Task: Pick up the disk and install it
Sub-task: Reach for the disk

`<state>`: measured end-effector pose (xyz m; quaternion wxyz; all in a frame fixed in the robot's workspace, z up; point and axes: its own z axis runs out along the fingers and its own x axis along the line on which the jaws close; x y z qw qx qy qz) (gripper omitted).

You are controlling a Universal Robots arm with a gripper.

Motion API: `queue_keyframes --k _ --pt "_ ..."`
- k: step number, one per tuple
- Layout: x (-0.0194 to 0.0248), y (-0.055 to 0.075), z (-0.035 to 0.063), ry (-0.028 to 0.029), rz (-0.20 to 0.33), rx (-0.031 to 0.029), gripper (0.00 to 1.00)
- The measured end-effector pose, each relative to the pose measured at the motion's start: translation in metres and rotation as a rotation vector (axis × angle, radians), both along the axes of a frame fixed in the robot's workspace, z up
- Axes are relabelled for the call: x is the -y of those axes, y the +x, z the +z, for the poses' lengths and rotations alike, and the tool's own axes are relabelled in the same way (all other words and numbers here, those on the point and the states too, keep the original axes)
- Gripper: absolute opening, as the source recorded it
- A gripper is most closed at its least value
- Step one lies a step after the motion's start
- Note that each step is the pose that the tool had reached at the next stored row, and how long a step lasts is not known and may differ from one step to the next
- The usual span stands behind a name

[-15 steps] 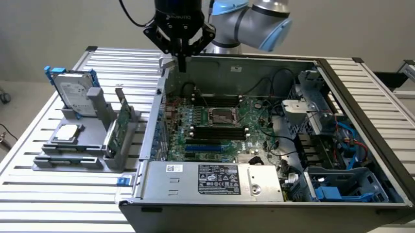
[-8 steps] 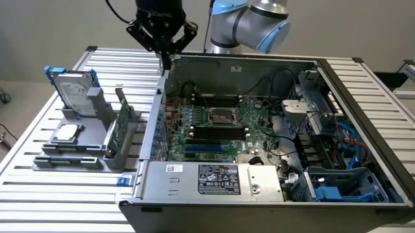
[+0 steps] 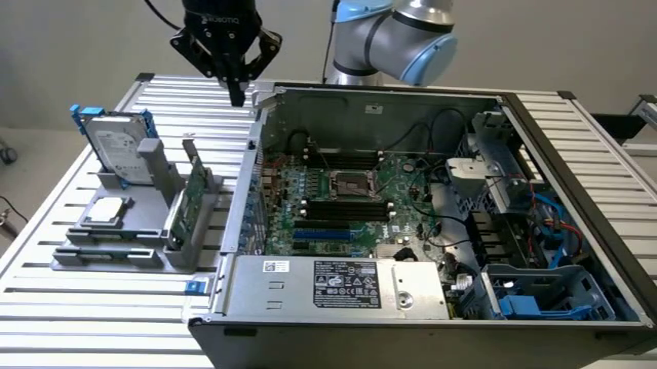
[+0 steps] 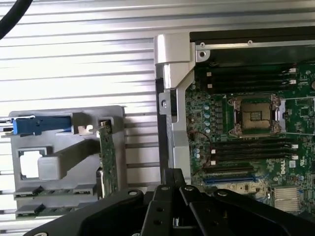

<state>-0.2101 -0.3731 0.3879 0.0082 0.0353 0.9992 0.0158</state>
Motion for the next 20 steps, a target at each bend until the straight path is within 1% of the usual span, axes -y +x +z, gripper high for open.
queue_keyframes --k 20 --pt "-0.0299 -0.091 -0.005 -0.0235 0.0 -0.0084 0.11"
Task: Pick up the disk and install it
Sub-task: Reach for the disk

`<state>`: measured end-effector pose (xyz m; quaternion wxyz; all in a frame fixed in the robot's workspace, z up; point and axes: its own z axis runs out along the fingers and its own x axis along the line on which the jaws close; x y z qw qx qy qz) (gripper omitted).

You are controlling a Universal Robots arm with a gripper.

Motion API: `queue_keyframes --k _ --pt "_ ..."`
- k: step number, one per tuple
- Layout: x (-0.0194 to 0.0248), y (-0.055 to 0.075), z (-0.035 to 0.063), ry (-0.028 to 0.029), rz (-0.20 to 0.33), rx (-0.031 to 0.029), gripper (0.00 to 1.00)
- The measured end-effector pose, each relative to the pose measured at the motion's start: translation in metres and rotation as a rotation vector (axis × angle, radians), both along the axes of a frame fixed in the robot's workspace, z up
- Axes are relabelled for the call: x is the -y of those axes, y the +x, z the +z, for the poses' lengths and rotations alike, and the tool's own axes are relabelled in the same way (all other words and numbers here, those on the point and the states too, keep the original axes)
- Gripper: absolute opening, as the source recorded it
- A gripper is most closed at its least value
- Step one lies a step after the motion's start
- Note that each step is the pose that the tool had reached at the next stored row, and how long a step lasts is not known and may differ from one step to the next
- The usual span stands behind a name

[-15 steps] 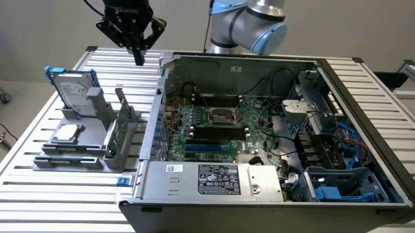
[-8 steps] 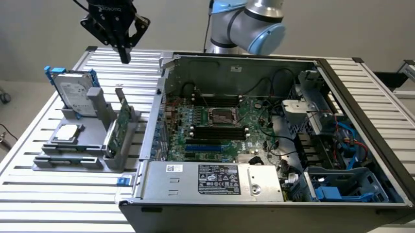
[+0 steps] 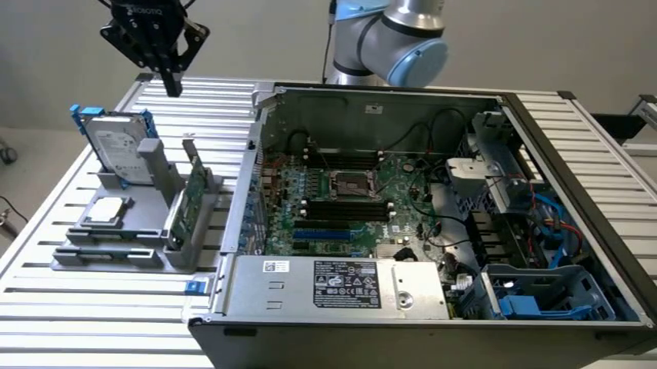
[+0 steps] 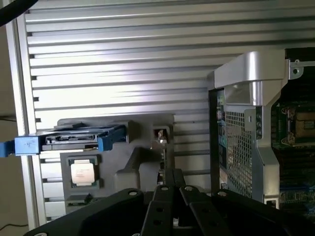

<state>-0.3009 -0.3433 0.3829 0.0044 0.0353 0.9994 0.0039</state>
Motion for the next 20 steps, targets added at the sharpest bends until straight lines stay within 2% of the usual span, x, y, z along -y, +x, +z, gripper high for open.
queue_keyframes --k 3,6,15,20 --pt "-0.0039 -0.014 -0.0007 -0.0044 0.0 -0.0034 0.11" --pt "-0.0066 -0.028 -0.0014 -0.0097 0.0 -0.0105 0.11" --pt "-0.0096 -0.068 -0.0038 -0.022 0.0 -0.0328 0.11" --pt "-0.0121 -0.091 -0.006 -0.0253 0.0 -0.0419 0.11"
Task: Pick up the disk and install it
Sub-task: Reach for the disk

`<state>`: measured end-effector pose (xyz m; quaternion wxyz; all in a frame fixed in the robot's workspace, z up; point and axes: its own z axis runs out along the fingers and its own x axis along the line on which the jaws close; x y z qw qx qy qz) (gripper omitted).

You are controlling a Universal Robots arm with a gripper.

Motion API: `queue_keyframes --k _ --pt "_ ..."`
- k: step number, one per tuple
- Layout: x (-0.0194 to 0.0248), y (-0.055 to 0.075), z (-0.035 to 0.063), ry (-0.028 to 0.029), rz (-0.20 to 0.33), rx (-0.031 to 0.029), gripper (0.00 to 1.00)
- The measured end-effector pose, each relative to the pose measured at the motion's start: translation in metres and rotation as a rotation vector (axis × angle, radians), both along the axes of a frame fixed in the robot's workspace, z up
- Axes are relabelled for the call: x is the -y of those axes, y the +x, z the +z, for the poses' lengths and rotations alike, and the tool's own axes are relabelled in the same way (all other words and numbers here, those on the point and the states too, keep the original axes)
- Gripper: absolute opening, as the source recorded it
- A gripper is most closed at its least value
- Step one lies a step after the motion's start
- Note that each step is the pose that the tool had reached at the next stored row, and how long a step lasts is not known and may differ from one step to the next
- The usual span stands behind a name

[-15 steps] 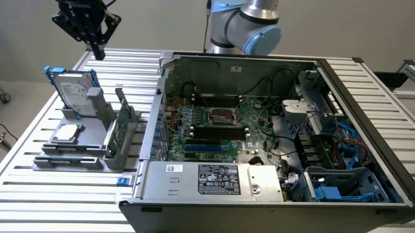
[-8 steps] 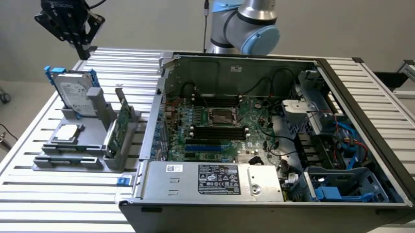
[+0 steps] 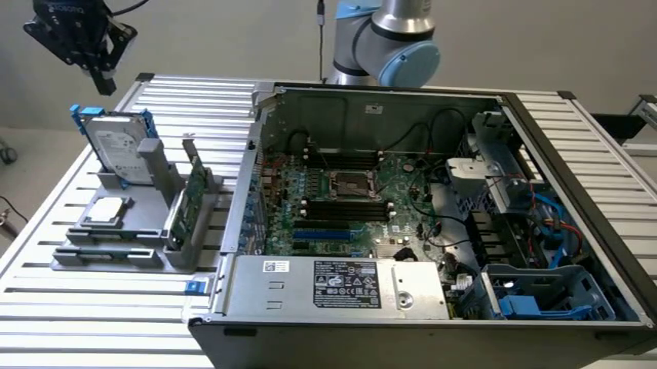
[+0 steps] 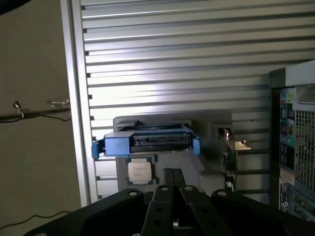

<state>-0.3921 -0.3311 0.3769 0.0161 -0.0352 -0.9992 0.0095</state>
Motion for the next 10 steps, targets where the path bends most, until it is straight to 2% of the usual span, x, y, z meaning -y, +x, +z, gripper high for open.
queue_keyframes --k 6,10 --pt "-0.006 -0.027 -0.0054 0.0 0.0 0.0002 0.11" --pt "-0.0109 -0.032 -0.0079 0.0011 0.006 0.0013 0.11"
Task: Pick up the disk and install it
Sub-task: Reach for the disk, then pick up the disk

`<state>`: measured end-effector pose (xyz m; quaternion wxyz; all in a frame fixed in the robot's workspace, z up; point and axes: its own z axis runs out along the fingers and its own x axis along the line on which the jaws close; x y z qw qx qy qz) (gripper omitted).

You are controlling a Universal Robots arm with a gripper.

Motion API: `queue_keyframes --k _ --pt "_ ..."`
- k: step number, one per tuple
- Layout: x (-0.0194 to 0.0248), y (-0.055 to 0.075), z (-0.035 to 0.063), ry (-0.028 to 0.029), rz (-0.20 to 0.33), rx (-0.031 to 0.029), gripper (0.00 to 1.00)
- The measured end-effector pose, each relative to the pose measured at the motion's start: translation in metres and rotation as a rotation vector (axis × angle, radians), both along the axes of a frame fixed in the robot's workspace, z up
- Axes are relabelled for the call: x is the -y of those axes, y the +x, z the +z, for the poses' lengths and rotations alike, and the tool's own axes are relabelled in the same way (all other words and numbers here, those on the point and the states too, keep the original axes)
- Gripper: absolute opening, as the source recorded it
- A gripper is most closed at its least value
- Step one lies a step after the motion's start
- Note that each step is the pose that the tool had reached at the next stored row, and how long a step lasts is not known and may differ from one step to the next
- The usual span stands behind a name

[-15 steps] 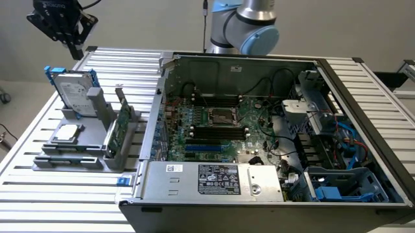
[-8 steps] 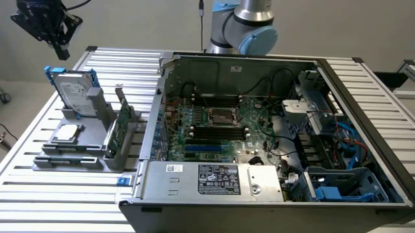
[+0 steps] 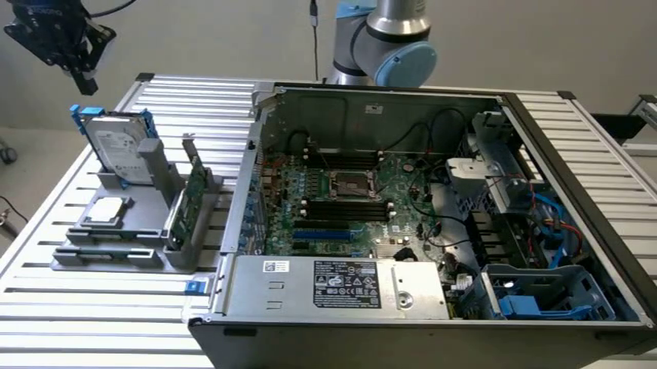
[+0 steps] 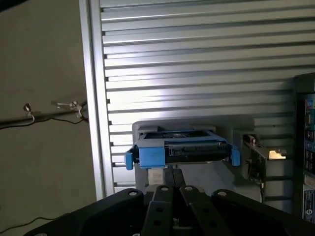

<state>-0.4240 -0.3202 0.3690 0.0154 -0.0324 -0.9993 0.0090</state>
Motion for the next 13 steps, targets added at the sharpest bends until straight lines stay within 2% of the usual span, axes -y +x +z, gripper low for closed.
queue_keyframes --k 13 --pt "0.0 0.0 -0.0001 0.0001 0.011 0.0002 0.11"
